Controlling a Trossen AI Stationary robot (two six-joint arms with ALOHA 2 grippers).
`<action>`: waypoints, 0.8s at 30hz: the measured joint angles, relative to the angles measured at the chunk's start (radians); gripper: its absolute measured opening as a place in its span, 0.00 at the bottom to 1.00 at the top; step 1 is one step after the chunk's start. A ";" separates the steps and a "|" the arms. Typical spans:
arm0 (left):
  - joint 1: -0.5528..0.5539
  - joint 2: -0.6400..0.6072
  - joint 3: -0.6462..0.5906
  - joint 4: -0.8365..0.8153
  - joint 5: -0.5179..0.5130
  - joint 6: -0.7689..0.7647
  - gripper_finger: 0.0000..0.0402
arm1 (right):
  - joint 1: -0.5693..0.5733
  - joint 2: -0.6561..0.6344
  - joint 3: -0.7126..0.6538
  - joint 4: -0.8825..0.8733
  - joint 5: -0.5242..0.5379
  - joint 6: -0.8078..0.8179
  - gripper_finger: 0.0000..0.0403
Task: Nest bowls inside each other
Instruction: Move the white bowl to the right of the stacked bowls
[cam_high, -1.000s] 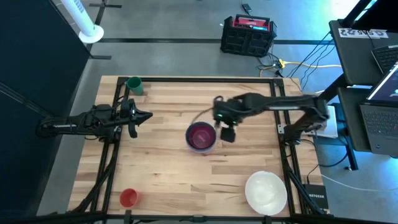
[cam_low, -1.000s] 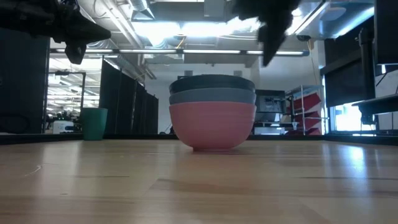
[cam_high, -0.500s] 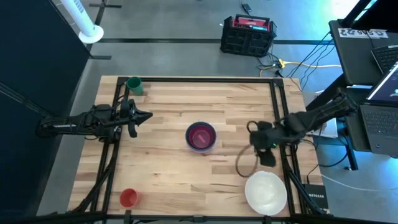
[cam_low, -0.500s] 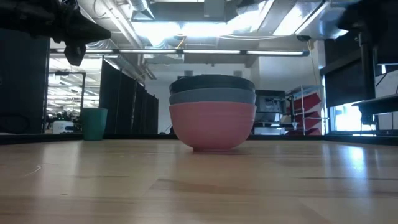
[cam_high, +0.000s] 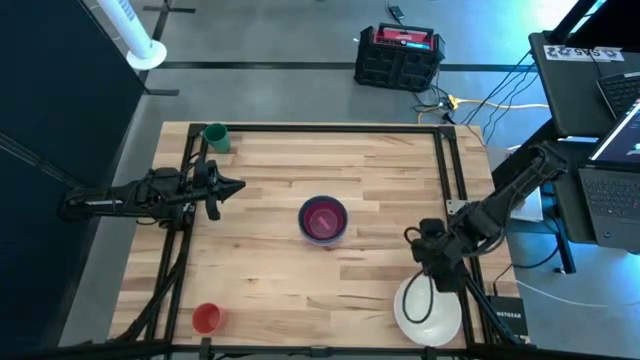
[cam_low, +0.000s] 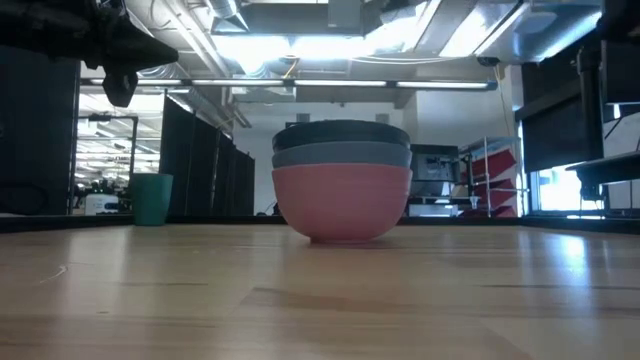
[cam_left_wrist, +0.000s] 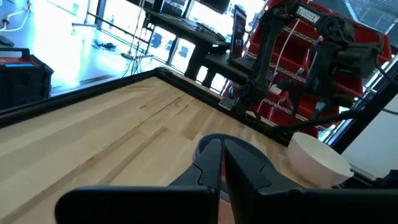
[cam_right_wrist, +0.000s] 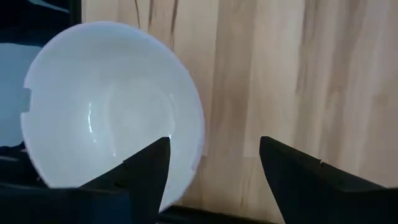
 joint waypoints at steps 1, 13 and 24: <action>0.000 0.000 0.000 0.000 0.000 0.000 0.00 | 0.001 0.010 -0.013 0.020 0.000 0.000 0.59; 0.000 0.000 0.000 0.000 0.000 -0.007 0.00 | -0.001 0.129 -0.087 0.195 -0.025 0.004 0.59; 0.000 0.000 0.000 0.000 0.000 0.008 0.00 | -0.001 0.249 -0.092 0.260 -0.041 -0.001 0.59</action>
